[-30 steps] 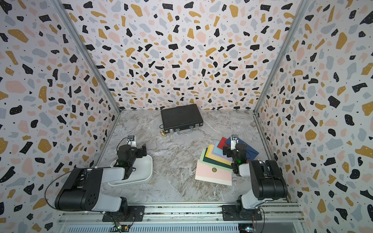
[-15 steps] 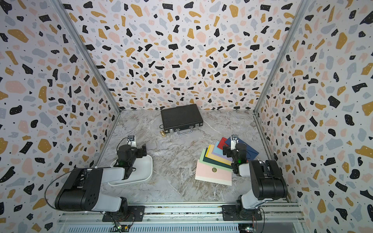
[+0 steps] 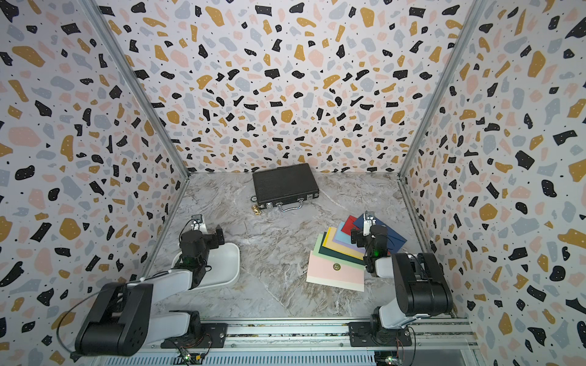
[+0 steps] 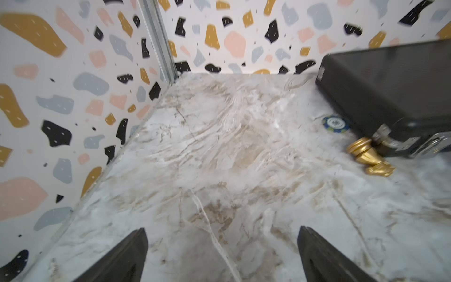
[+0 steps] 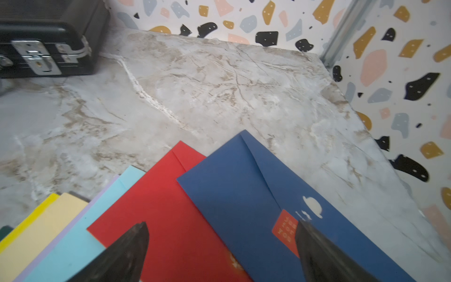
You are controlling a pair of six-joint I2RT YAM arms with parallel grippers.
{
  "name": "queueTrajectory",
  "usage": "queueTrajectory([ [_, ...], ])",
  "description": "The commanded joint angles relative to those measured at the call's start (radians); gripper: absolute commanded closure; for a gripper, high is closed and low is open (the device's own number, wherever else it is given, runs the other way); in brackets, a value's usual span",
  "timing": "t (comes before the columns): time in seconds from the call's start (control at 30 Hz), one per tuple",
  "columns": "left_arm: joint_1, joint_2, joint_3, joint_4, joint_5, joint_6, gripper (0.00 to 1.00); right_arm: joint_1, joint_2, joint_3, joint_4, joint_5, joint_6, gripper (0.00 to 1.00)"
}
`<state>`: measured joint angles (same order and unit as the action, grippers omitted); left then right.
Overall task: Put the sealed envelopes into the storage box
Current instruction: Move the storage box to the center of the board.
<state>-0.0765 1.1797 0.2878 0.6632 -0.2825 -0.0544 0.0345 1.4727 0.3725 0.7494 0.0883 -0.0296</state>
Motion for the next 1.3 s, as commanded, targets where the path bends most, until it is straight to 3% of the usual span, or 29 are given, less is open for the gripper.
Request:
queueTrajectory([
  [0.0, -0.027, -0.189, 0.082, -0.204, -0.089, -0.131, 0.01, -0.003, -0.169, 0.132, -0.303, 0.133, 0.071, 0.01],
  [0.13, -0.025, -0.324, 0.144, -0.428, -0.065, -0.427, 0.01, -0.004, -0.275, 0.216, -0.542, 0.165, 0.374, 0.01],
  [0.23, -0.019, -0.382, 0.218, -0.654, 0.030, -0.635, 0.01, -0.004, -0.320, 0.282, -0.732, 0.088, 0.483, 0.01],
  [0.3, -0.013, -0.383, 0.279, -0.745, 0.227, -0.572, 0.01, -0.004, -0.343, 0.336, -0.875, 0.008, 0.476, 0.01],
  [0.4, -0.016, -0.328, 0.416, -1.073, 0.311, -0.530, 0.02, -0.004, -0.383, 0.369, -1.018, -0.071, 0.495, 0.07],
  [0.47, -0.032, -0.280, 0.465, -1.252, 0.273, -0.544, 0.05, -0.004, -0.415, 0.358, -1.057, -0.129, 0.502, 0.13],
  [0.53, -0.069, -0.238, 0.456, -1.290, 0.291, -0.539, 0.06, -0.005, -0.439, 0.349, -1.088, -0.148, 0.497, 0.14],
  [0.63, -0.229, -0.166, 0.455, -1.329, 0.219, -0.561, 0.06, -0.004, -0.451, 0.338, -1.095, -0.209, 0.505, 0.15],
  [0.73, -0.397, -0.096, 0.476, -1.378, 0.052, -0.606, 0.07, -0.003, -0.439, 0.339, -1.109, -0.242, 0.507, 0.17],
  [0.9, -0.428, 0.008, 0.466, -1.336, 0.011, -0.615, 0.12, -0.002, -0.428, 0.336, -1.113, -0.263, 0.507, 0.18],
  [1.0, -0.428, 0.117, 0.499, -1.307, 0.037, -0.589, 0.24, -0.003, -0.427, 0.334, -1.114, -0.257, 0.505, 0.18],
  [1.2, -0.432, 0.278, 0.574, -1.227, 0.101, -0.556, 0.70, -0.002, -0.423, 0.336, -1.120, -0.254, 0.501, 0.19],
  [1.27, -0.441, 0.317, 0.604, -1.218, 0.105, -0.557, 0.80, -0.002, -0.420, 0.337, -1.121, -0.248, 0.498, 0.19],
])
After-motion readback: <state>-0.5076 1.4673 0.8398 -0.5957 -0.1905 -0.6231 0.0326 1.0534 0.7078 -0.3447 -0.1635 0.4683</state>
